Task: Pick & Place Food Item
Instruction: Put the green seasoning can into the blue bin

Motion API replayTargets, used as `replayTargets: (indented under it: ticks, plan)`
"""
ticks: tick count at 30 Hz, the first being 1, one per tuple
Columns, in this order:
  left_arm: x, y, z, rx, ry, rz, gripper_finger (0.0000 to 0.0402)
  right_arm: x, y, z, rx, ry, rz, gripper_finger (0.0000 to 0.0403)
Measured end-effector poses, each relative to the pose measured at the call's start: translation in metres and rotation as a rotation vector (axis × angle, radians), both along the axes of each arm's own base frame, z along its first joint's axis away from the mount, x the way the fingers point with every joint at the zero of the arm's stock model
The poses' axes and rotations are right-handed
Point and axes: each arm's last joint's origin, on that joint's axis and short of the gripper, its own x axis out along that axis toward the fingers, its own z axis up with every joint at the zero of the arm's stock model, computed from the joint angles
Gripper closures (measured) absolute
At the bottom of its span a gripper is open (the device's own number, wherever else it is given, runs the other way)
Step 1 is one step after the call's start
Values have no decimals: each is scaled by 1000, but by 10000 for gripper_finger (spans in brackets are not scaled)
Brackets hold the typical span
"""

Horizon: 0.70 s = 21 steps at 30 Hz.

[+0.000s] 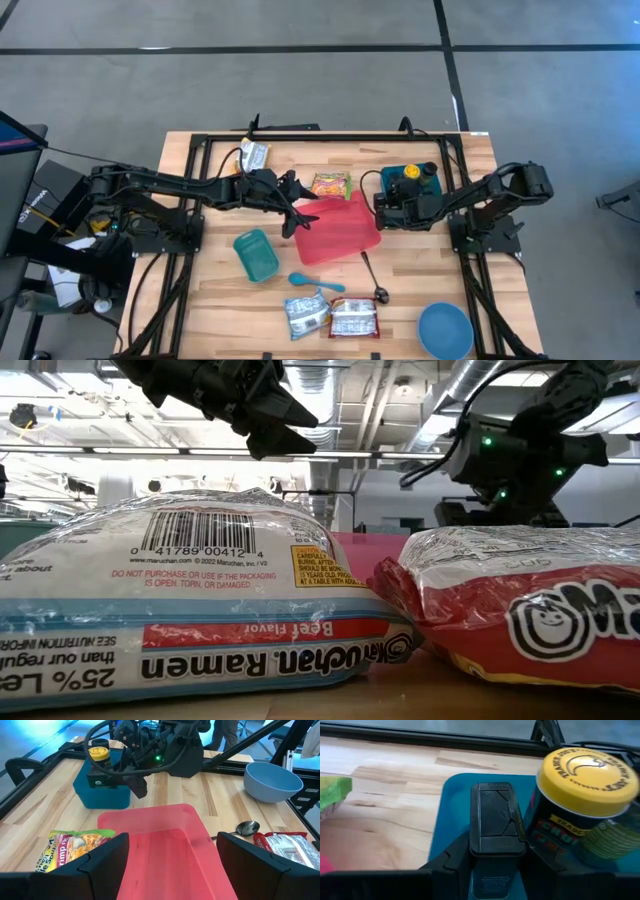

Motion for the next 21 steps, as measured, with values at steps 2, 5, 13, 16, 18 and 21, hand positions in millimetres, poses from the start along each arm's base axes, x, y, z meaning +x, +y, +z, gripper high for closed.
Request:
replayTargets:
  ticks: [2, 5, 13, 16, 18, 21]
  plan:
    - [0, 0, 0, 0, 0, 0, 105, 1, 0, 0, 0, -9, 0, 276]
    - [0, 0, 0, 0, 0, 0, 105, 1, 0, 0, 1, -9, 0, 265]
    - [0, 0, 0, 0, 0, 0, 105, 1, 0, 0, 4, -3, 4, 264]
    - [0, 0, 0, 0, 0, 0, 105, 1, 0, 0, 6, -2, 4, 254]
    - [0, 0, 0, 0, 0, 0, 105, 1, 0, 0, 6, -2, 4, 243]
    - [0, 0, 0, 0, 0, 0, 105, 1, 0, 0, 6, -1, 5, 226]
